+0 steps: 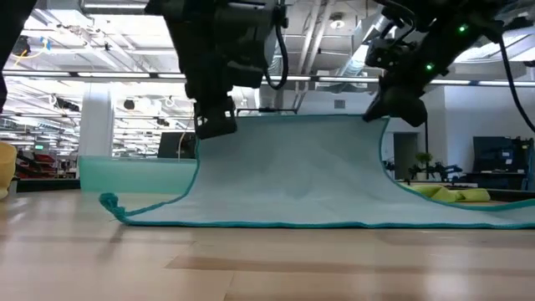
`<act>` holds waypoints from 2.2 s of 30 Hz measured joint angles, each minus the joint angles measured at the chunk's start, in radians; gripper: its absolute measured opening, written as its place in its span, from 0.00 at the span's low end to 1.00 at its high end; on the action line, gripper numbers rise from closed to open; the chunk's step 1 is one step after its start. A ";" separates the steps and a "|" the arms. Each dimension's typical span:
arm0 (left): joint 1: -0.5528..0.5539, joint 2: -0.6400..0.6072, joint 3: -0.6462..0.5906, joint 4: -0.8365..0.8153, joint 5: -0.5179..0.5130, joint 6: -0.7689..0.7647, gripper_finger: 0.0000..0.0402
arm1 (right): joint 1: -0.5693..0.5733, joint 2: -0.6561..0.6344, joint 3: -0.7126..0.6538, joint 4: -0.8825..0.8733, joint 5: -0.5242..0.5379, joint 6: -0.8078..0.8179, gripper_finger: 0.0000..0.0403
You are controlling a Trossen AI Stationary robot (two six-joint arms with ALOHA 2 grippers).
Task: Fold microfiber towels
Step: Fold the blue microfiber cloth
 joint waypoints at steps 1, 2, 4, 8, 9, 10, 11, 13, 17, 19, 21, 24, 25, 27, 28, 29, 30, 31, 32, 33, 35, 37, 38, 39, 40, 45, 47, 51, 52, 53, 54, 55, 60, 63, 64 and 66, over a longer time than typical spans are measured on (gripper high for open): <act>-0.009 0.000 -0.002 0.011 0.022 0.014 0.00 | 0.008 0.000 0.000 -0.012 -0.008 0.013 0.03; -0.021 0.000 -0.006 0.029 0.051 0.034 0.00 | 0.020 0.000 0.000 -0.032 -0.020 0.033 0.03; -0.058 0.000 -0.008 0.063 0.112 0.074 0.00 | 0.054 0.000 -0.001 -0.085 -0.065 0.082 0.03; -0.141 0.000 -0.008 0.098 0.212 0.098 0.00 | 0.158 0.002 -0.001 -0.194 -0.173 0.224 0.03; -0.161 0.001 -0.008 0.107 0.247 0.095 0.00 | 0.190 0.002 -0.001 -0.214 -0.194 0.263 0.03; -0.181 0.003 -0.008 0.121 0.277 0.086 0.00 | 0.223 0.002 -0.001 -0.232 -0.209 0.301 0.03; -0.200 0.004 -0.008 0.139 0.302 0.078 0.00 | 0.257 0.002 -0.001 -0.246 -0.224 0.336 0.03; -0.237 0.005 -0.008 0.186 0.347 0.060 0.00 | 0.322 0.002 -0.002 -0.257 -0.253 0.398 0.03; -0.307 0.005 -0.008 0.317 0.412 0.063 0.00 | 0.442 0.002 -0.032 -0.217 -0.301 0.474 0.03; -0.333 0.005 -0.008 0.356 0.420 0.066 0.00 | 0.489 0.002 -0.050 -0.205 -0.316 0.507 0.03; -0.349 0.005 -0.008 0.377 0.438 0.053 0.00 | 0.528 0.002 -0.068 -0.182 -0.327 0.539 0.03; -0.362 0.005 -0.008 0.393 0.467 0.024 0.00 | 0.577 0.002 -0.098 -0.105 -0.341 0.560 0.03; -0.365 0.005 -0.008 0.399 0.476 0.017 0.00 | 0.590 0.002 -0.107 -0.076 -0.348 0.562 0.03; -0.368 0.005 -0.008 0.416 0.503 0.007 0.00 | 0.610 0.002 -0.116 -0.036 -0.367 0.562 0.03; -0.368 0.005 -0.008 0.420 0.514 0.006 0.00 | 0.616 0.002 -0.116 -0.029 -0.369 0.563 0.03; -0.368 0.005 -0.008 0.423 0.522 0.005 0.00 | 0.621 0.002 -0.116 -0.020 -0.370 0.562 0.04; -0.368 0.005 -0.008 0.428 0.531 0.005 0.00 | 0.625 0.002 -0.116 -0.011 -0.370 0.562 0.04; -0.368 0.005 -0.008 0.430 0.539 0.005 0.00 | 0.627 0.002 -0.116 -0.002 -0.372 0.562 0.04; -0.369 0.005 -0.008 0.429 0.542 0.005 0.00 | 0.627 0.002 -0.116 0.002 -0.373 0.562 0.03; -0.368 0.005 -0.008 0.429 0.548 0.005 0.00 | 0.627 0.002 -0.116 0.003 -0.373 0.563 0.03; -0.368 0.005 -0.008 0.428 0.569 0.005 0.00 | 0.627 0.008 -0.116 0.003 -0.379 0.573 0.03; -0.368 0.005 -0.008 0.428 0.593 0.011 0.00 | 0.627 0.024 -0.116 0.002 -0.394 0.578 0.03; -0.368 0.005 -0.008 0.428 0.601 0.018 0.00 | 0.627 0.032 -0.117 0.002 -0.395 0.578 0.04; -0.368 0.005 -0.008 0.428 0.612 0.026 0.00 | 0.627 0.047 -0.117 0.012 -0.398 0.578 0.04; -0.368 0.005 -0.008 0.428 0.620 0.030 0.00 | 0.627 0.062 -0.116 0.017 -0.408 0.578 0.04; -0.368 0.005 -0.008 0.394 0.630 0.064 0.00 | 0.627 0.133 -0.116 0.022 -0.439 0.571 0.03; -0.367 0.005 -0.006 0.355 0.626 0.082 0.00 | 0.627 0.149 -0.115 0.025 -0.439 0.570 0.04; -0.367 0.005 0.000 0.322 0.614 0.113 0.00 | 0.627 0.159 -0.114 0.029 -0.439 0.570 0.04; -0.367 0.005 0.000 0.332 0.632 0.127 0.00 | 0.627 0.159 -0.114 0.029 -0.444 0.570 0.04; -0.367 0.005 0.000 0.346 0.658 0.139 0.00 | 0.627 0.159 -0.114 0.029 -0.456 0.569 0.04; -0.367 0.005 0.000 0.361 0.684 0.148 0.00 | 0.627 0.159 -0.114 0.034 -0.469 0.566 0.04; -0.367 0.005 0.000 0.371 0.707 0.153 0.00 | 0.627 0.159 -0.114 0.041 -0.484 0.556 0.04; -0.378 0.005 0.000 0.397 0.767 0.166 0.00 | 0.627 0.160 -0.114 0.090 -0.553 0.550 0.04; -0.378 0.005 0.000 0.430 0.796 0.193 0.00 | 0.627 0.161 -0.115 0.096 -0.573 0.550 0.04; -0.379 0.005 0.000 0.441 0.800 0.196 0.00 | 0.627 0.164 -0.115 0.096 -0.575 0.551 0.04; -0.380 0.005 0.000 0.444 0.800 0.199 0.00 | 0.627 0.175 -0.115 0.098 -0.574 0.547 0.04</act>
